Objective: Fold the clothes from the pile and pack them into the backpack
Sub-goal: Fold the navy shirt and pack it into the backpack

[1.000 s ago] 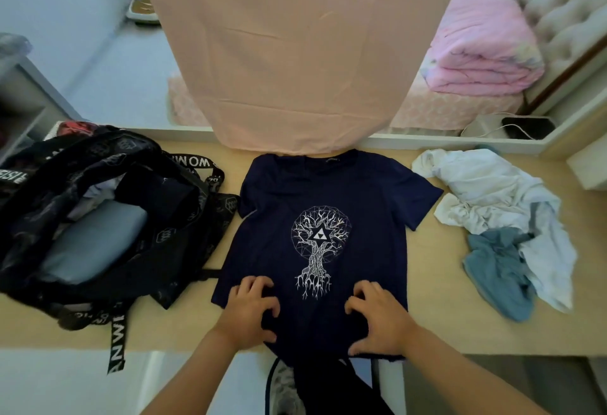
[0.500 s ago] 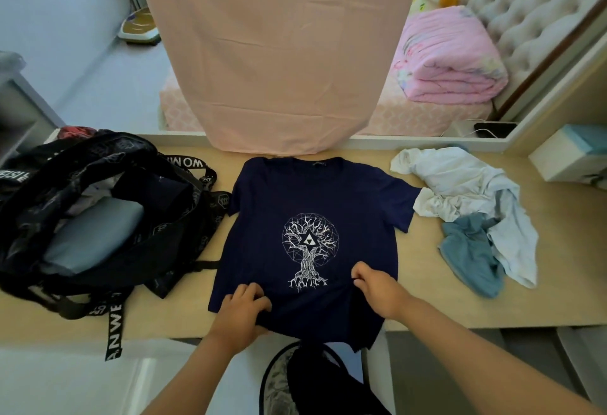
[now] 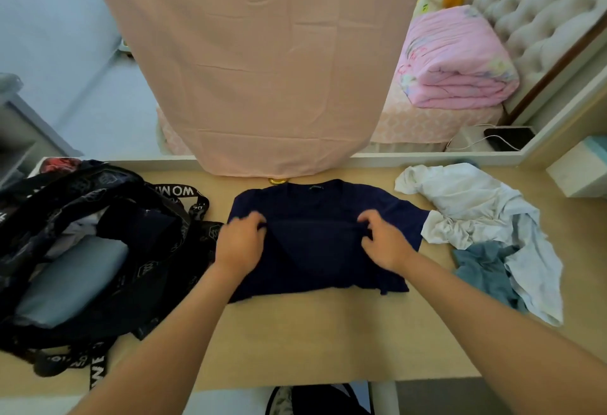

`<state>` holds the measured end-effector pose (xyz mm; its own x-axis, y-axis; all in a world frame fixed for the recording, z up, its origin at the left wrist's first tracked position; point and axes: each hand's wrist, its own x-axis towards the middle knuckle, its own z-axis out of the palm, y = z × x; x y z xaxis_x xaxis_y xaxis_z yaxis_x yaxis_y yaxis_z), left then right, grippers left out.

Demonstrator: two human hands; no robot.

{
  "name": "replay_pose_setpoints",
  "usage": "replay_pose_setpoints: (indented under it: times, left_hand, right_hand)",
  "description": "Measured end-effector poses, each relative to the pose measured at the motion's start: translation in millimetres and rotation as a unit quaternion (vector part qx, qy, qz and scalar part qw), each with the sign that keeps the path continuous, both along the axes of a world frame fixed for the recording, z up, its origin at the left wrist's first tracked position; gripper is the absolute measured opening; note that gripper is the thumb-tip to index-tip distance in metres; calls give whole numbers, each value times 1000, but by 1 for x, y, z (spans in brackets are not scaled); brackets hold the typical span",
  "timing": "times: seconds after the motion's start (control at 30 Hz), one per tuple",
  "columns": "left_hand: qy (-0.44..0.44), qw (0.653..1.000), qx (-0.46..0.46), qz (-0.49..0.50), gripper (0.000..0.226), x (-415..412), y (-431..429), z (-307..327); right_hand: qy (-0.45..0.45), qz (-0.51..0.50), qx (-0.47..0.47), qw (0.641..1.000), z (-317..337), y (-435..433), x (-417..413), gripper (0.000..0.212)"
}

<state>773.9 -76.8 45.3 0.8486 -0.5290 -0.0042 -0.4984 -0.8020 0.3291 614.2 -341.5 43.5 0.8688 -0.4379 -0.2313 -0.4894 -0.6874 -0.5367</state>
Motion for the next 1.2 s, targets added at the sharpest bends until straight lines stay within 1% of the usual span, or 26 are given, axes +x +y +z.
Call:
replay_pose_setpoints:
  times: [0.03, 0.07, 0.1, 0.13, 0.17, 0.23, 0.3, 0.33, 0.37, 0.4, 0.47, 0.53, 0.57, 0.63, 0.7, 0.73, 0.77, 0.8, 0.87, 0.93, 0.97, 1.0, 1.07, 1.13, 1.17, 1.2]
  left_hand:
    - [-53, 998, -11, 24, 33, 10, -12, 4]
    - [-86, 995, -19, 36, 42, 17, -22, 4]
    - [-94, 995, -28, 31, 48, 20, -30, 2]
    - [-82, 996, -26, 11, 50, 21, -34, -3]
    - [-59, 998, -21, -20, 49, 18, -36, -12]
    - [17, 996, 9, -87, 44, 5, -34, -36]
    - [110, 982, 69, -134, 49, -8, -25, -59]
    - [148, 973, 112, -137, 54, -11, -20, -69]
    - [167, 966, 151, -130, 58, -12, -16, -77]
    - [168, 962, 177, -120, 60, -10, -14, -81]
    - [124, 967, 191, -114, 58, 0, -18, -82]
    - [69, 976, 174, -108, 57, 9, -27, -80]
    - [45, 978, 175, -103, 59, 14, -33, -78]
    - [-2, 974, 208, -94, 72, 23, -42, -77]
    - [-20, 962, 258, -82, 87, 32, -46, -76]
    - [-13, 960, 272, -72, 89, 36, -46, -77]
    - [2, 959, 277, -59, 86, 41, -46, -79]
    - [17, 960, 276, -47, 80, 46, -45, -81]
    - [16, 966, 258, -32, 61, 55, -44, -83]
    - [12, 973, 228, -14, 41, 63, -44, -83]
    - [17, 978, 208, -4, 34, 66, -43, -82]
    - [28, 983, 179, 12, 30, 69, -44, -80]
    - [51, 992, 93, 63, 29, 71, -45, -72]
    - [79, 990, 17, 118, 29, 75, -48, -61]
    - [96, 985, -7, 142, 29, 78, -50, -55]
    - [117, 980, -26, 162, 27, 84, -52, -50]
  right_hand:
    - [-37, -30, -60, 997, -2, -6, 12, 46]
    - [-69, -63, -109, 990, -3, -10, 23, 52]
    - [-87, -86, -136, 983, -6, -12, 30, 54]
    - [-91, -91, -140, 982, -10, -13, 35, 54]
    - [-83, -77, -132, 985, -17, -12, 35, 53]
    - [-43, -18, -112, 993, -38, -9, 30, 50]
    - [32, 24, -89, 995, -59, -10, 21, 54]
    - [77, 33, -75, 994, -67, -11, 18, 60]
    - [115, 39, -62, 991, -72, -13, 17, 67]
    - [140, 47, -57, 987, -75, -17, 17, 73]
    - [144, 68, -67, 985, -77, -24, 20, 77]
    - [124, 75, -82, 986, -80, -29, 24, 75]
    - [120, 72, -83, 987, -81, -31, 26, 72]
    - [118, 58, -88, 987, -85, -36, 31, 64]
    - [113, 64, -116, 985, -88, -42, 35, 53]
    - [105, 76, -141, 981, -89, -45, 36, 49]
    - [95, 93, -173, 976, -90, -49, 36, 47]
    - [85, 107, -201, 970, -92, -52, 36, 48]
    - [86, 88, -225, 966, -92, -58, 35, 56]
    - [105, 51, -213, 970, -93, -63, 34, 65]
    - [110, 41, -200, 973, -94, -67, 35, 64]
    - [109, 41, -189, 975, -93, -70, 35, 59]
    - [86, 38, -187, 978, -92, -79, 38, 40]
    - [58, 33, -187, 980, -90, -86, 40, 26]
    - [36, 26, -166, 985, -88, -88, 41, 22]
    - [13, 2, -119, 993, -84, -88, 44, 20]
